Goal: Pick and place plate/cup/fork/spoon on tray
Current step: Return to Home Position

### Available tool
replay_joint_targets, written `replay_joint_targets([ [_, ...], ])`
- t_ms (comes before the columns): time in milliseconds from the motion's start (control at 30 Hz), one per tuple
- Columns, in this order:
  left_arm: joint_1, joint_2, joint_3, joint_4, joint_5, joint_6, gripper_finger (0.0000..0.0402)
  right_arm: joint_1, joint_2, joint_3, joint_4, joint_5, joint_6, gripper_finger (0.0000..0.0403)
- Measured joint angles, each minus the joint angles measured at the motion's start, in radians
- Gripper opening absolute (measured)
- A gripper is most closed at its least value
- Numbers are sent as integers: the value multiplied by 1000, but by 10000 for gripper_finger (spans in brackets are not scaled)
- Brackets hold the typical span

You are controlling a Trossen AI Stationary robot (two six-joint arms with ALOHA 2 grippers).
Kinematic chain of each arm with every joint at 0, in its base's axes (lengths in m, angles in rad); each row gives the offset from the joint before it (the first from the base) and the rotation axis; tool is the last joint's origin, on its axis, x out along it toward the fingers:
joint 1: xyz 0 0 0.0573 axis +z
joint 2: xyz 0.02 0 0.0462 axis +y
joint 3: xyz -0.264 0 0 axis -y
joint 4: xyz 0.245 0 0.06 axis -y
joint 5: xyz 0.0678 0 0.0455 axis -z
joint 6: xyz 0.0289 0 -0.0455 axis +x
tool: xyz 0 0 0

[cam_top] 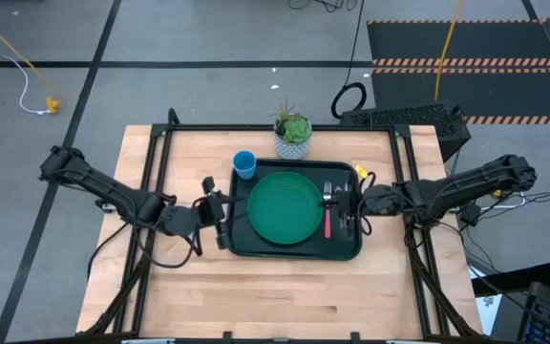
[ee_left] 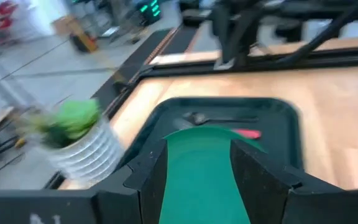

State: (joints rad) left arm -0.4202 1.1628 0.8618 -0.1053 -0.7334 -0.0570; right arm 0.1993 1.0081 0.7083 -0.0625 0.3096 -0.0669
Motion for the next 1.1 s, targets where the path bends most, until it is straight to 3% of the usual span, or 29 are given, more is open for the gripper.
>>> replay_joint_targets([
  [233,20,-62,-219,360,252,147,155,-1,0,-153,220,-40,-76,0],
  [533,43,-248,-416,435,371,137,12,-1,-60,-384,583,-88,-270,0],
  [767,63,-426,-559,462,374,98,15,-1,-189,-543,756,-105,-259,0],
  [900,75,-497,-614,466,374,91,5,-1,-265,-598,769,-115,-223,0],
  [1100,105,-574,-676,466,364,74,14,-1,-367,-636,770,-215,-207,0],
])
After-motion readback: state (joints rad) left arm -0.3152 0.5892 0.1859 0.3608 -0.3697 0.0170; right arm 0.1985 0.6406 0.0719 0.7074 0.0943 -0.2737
